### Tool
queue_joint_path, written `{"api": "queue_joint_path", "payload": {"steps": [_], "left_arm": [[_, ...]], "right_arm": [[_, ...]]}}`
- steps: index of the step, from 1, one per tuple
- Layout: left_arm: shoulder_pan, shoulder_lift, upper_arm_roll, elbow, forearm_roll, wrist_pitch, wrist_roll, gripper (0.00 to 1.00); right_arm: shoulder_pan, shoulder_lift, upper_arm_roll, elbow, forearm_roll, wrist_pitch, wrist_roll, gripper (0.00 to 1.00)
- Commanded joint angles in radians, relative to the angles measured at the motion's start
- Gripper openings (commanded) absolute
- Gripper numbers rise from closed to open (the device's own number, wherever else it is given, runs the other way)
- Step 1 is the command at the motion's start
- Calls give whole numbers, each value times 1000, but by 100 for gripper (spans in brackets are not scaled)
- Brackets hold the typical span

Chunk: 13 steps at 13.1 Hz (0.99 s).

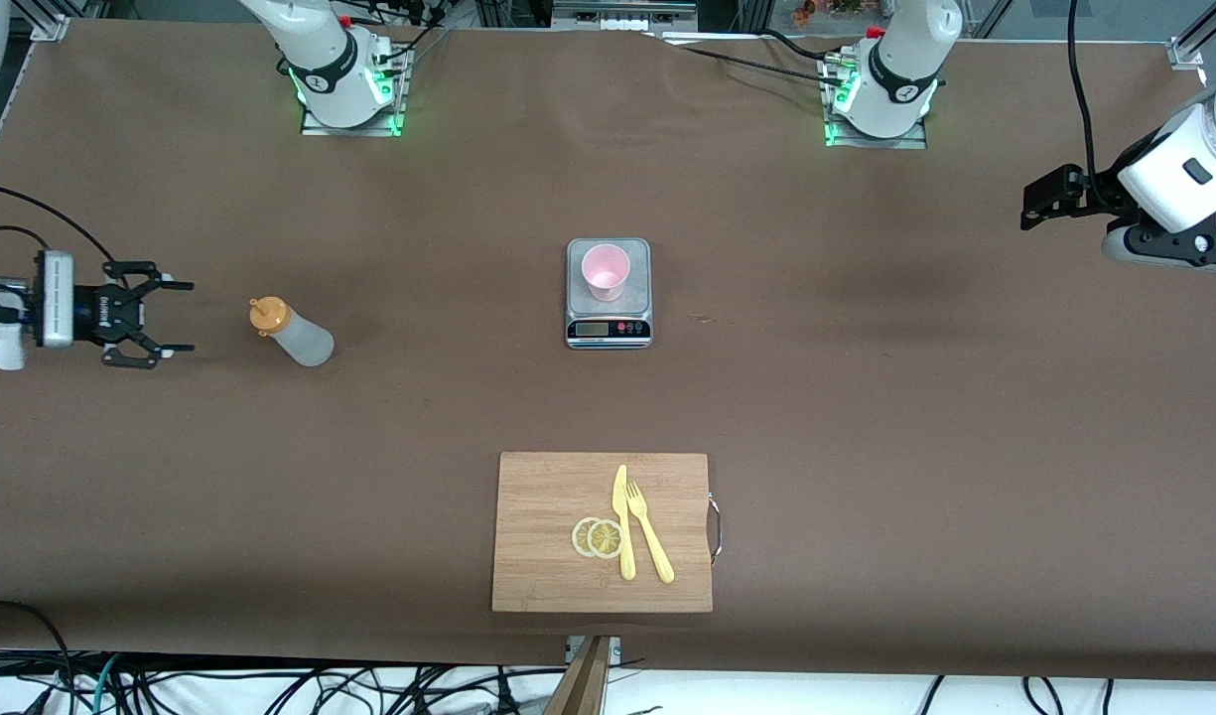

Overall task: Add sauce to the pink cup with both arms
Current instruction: 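Open the right gripper and withdraw it from the bottle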

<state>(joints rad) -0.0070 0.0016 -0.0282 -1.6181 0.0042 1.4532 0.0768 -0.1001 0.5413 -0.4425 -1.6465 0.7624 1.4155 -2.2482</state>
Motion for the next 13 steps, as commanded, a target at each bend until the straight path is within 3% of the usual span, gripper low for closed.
{"api": "queue_joint_path", "payload": {"steps": [1,8,13], "left_arm": [[-5,0,7,7,-4,-13,20,100],[-4,-2,7,7,-4,-13,20,100],[-4,-2,7,7,-4,-13,17,100]], "right_arm": [[-4,-89,37,-7,-96,38,181,100],[7,-282,224,-9,-400,209,790,100],[10,-411,375,-15,-604,279,1437,100]]}}
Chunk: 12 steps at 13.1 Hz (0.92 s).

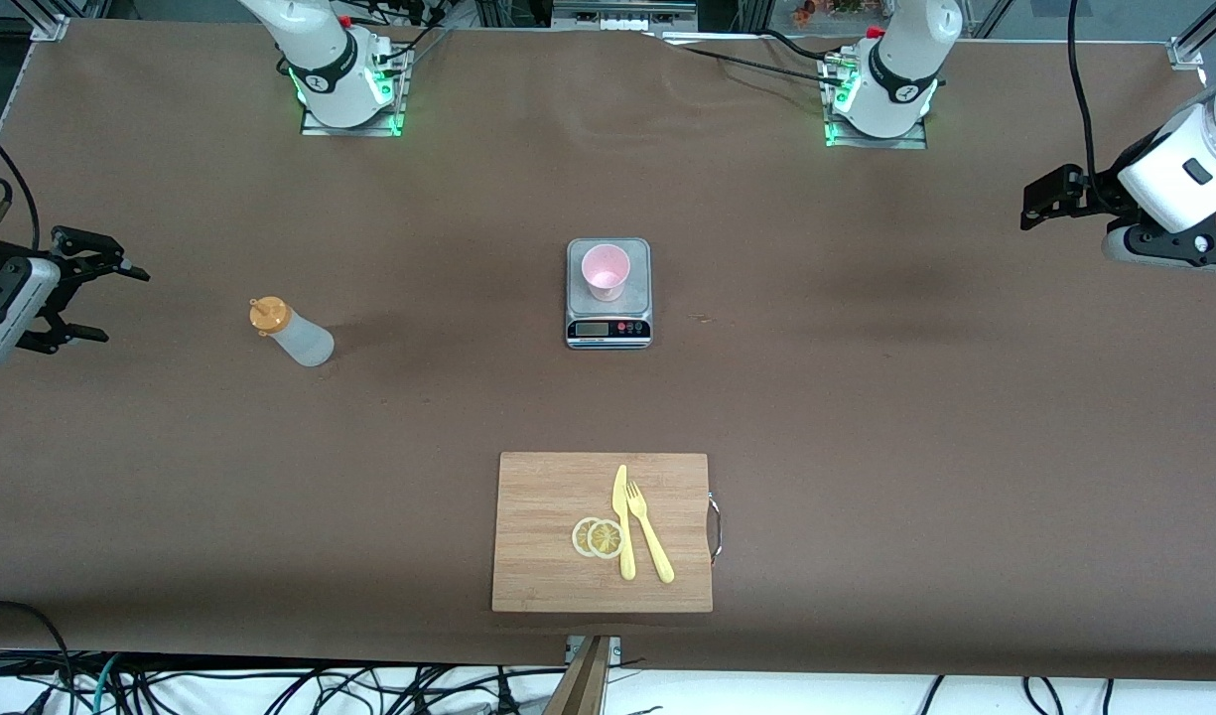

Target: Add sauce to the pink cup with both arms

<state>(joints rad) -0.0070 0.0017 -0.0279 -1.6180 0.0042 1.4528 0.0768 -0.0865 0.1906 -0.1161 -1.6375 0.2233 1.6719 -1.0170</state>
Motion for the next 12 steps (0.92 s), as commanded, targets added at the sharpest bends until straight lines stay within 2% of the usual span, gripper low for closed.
{"api": "queue_joint_path", "payload": {"steps": [1,6,12], "left_arm": [[-5,-2,6,7,-4,-15,17,100],[2,-2,9,7,-4,-25,24,100],[4,-2,11,14,-3,-25,24,100]], "right_arm": [[10,-74,67,-21,-96,25,324,100],[17,-131,156,8,-254,22,753,100],[22,-154,147,47,-254,11,816,100]]}}
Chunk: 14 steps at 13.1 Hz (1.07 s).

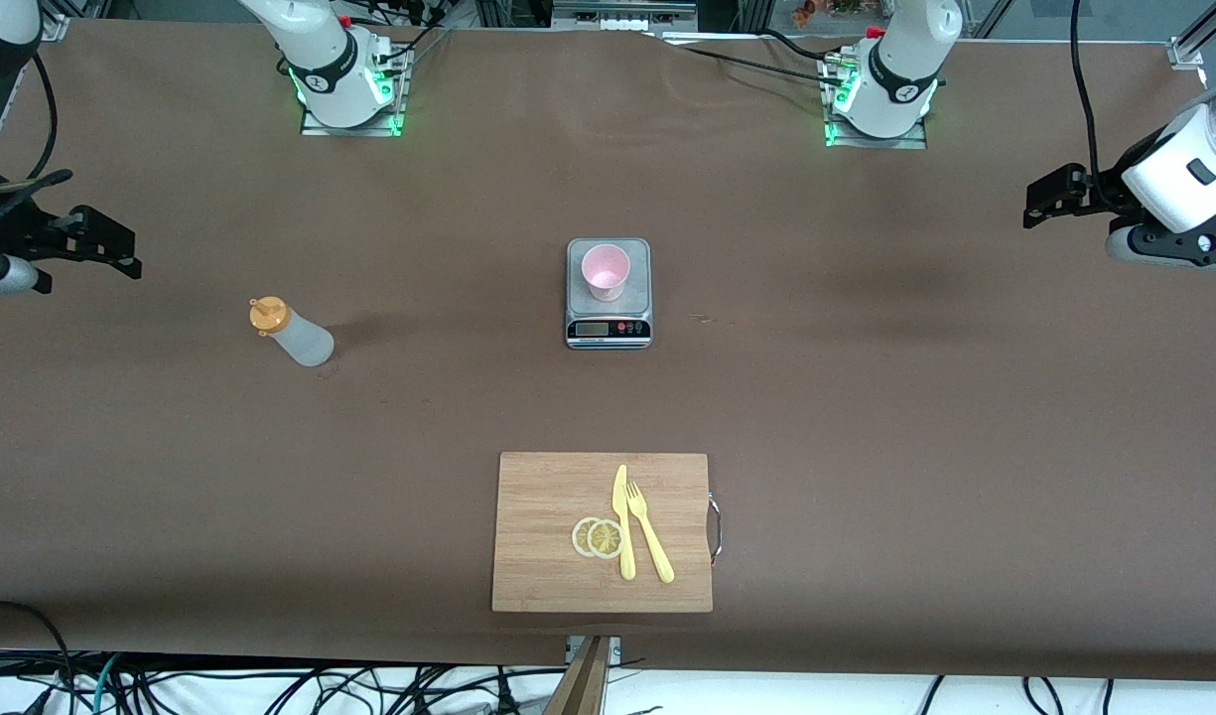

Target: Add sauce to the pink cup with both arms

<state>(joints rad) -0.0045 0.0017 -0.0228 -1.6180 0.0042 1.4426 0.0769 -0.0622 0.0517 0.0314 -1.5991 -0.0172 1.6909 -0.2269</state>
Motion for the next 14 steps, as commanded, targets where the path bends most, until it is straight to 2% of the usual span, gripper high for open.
{"api": "queue_joint_path", "payload": {"steps": [1,14], "left_arm": [[0,-2,6,15,-3,-16,23,100],[1,7,6,30,-3,-25,23,100]], "right_arm": [[-2,-15,-4,11,-9,-8,29,100],[-8,2,-19,70,5,-56,27,100]]}}
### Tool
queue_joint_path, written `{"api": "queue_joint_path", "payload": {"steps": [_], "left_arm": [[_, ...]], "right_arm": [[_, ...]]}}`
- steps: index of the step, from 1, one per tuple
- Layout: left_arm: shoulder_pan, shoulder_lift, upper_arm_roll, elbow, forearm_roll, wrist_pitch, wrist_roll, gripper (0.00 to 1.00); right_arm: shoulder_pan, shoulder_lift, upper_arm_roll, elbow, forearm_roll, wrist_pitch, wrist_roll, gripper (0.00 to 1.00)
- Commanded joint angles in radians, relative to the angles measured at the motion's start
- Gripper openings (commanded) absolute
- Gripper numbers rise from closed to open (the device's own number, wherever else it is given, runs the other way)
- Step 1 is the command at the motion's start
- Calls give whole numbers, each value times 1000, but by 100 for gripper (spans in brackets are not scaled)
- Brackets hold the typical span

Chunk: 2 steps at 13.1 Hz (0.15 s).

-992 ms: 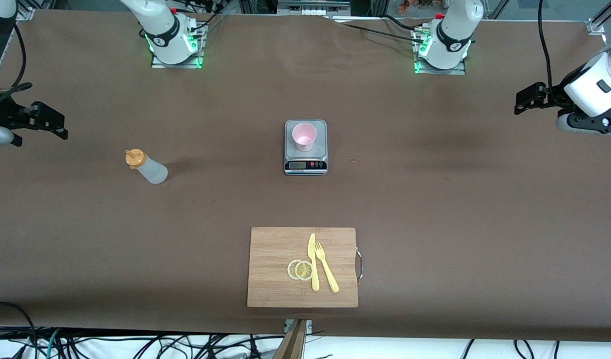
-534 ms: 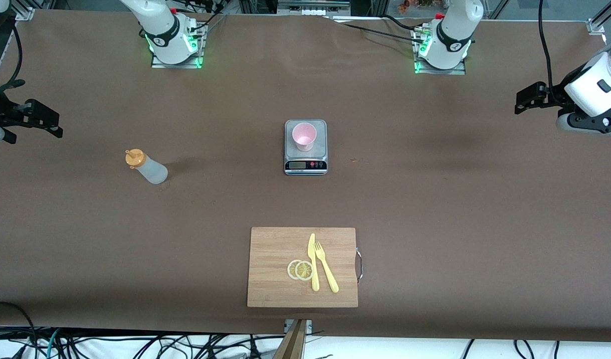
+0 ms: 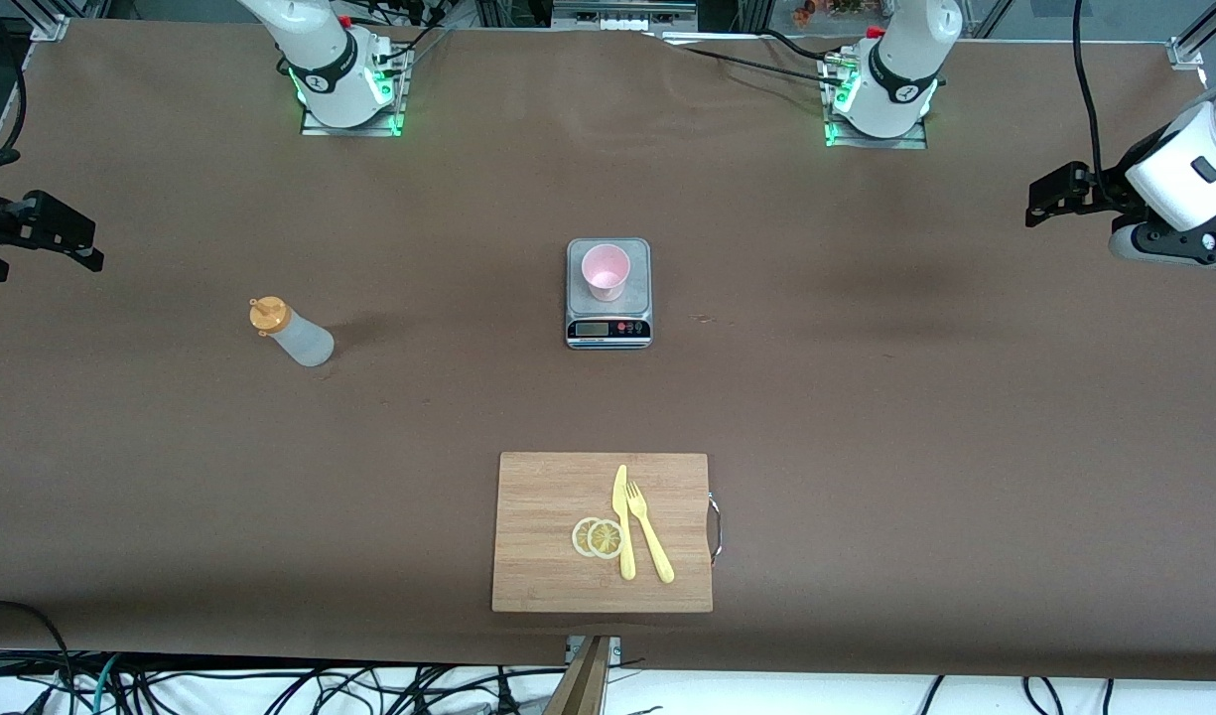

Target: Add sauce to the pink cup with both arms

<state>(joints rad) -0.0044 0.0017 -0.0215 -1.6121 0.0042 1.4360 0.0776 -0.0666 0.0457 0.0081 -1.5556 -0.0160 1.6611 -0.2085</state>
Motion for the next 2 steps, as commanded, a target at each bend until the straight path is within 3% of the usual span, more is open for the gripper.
{"api": "queue_joint_path", "payload": {"steps": [1,2], "left_arm": [[0,8,5,26,-3,-19,18,100],[0,8,3,24,-3,-19,16,100]], "right_arm": [[-4,8,4,26,7,-26,11,100],[-4,8,4,26,7,-26,11,100]]}}
